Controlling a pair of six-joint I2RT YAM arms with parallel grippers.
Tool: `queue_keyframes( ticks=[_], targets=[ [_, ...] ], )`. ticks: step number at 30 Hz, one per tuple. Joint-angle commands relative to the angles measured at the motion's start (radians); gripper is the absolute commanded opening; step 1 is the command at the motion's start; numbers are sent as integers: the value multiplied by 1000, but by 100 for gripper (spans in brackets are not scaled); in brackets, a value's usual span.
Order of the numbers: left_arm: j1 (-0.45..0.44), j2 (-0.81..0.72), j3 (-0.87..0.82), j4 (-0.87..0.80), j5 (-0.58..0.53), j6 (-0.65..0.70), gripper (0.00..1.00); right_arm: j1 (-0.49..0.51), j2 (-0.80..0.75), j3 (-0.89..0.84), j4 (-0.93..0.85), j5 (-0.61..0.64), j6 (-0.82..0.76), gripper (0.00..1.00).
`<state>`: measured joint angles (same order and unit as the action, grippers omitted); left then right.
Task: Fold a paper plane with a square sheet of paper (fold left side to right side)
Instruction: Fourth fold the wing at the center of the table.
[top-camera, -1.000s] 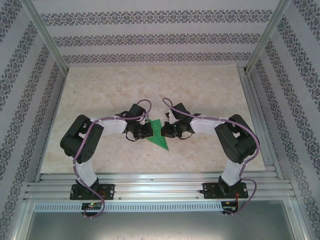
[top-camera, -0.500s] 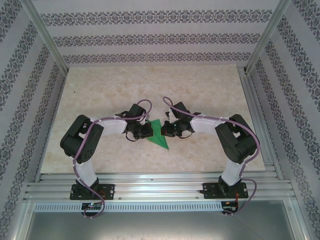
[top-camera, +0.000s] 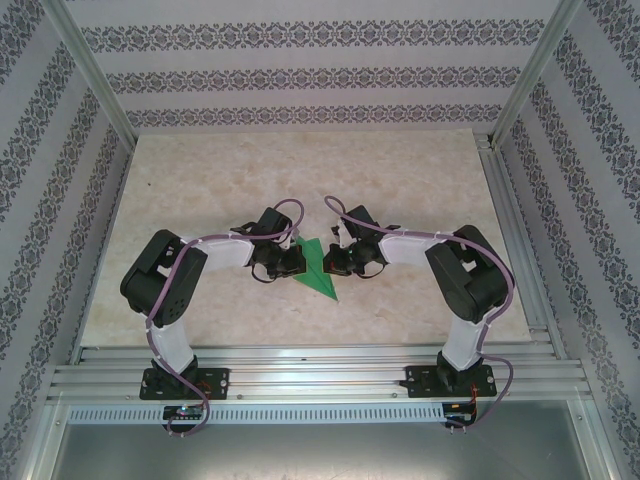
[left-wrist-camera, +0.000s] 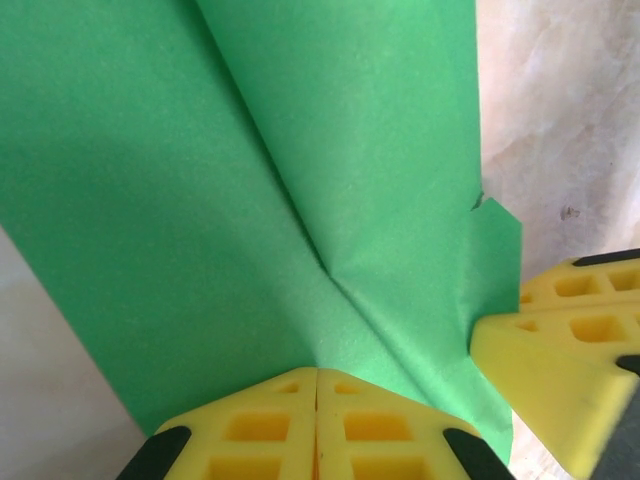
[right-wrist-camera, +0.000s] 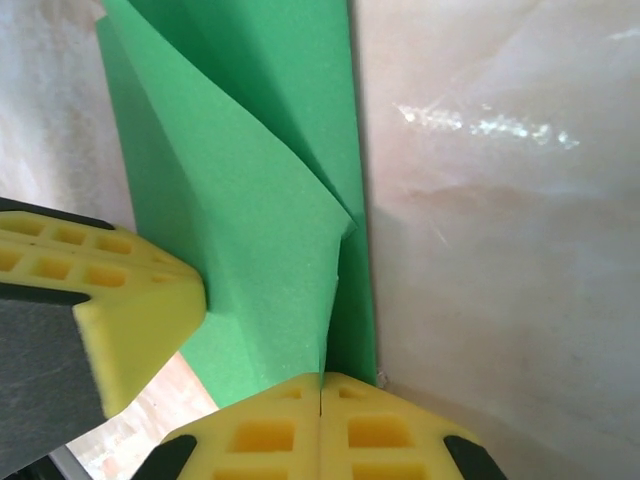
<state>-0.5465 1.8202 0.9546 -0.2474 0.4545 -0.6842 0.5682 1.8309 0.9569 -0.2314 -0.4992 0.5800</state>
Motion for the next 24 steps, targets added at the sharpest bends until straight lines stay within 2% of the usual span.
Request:
queue_keyframes(
  ticks=[1,15,24],
  targets=[
    [-8,34,-10,-74,-91,28,8,-7,24,19,0,19,-25,4],
    [-9,24,1,-80,-90,28,9,-2,69,27,-51,36,-51,4],
    [3,-71,75,-130,-63,35,16,18,97,29,-128,89,-71,4]
  ],
)
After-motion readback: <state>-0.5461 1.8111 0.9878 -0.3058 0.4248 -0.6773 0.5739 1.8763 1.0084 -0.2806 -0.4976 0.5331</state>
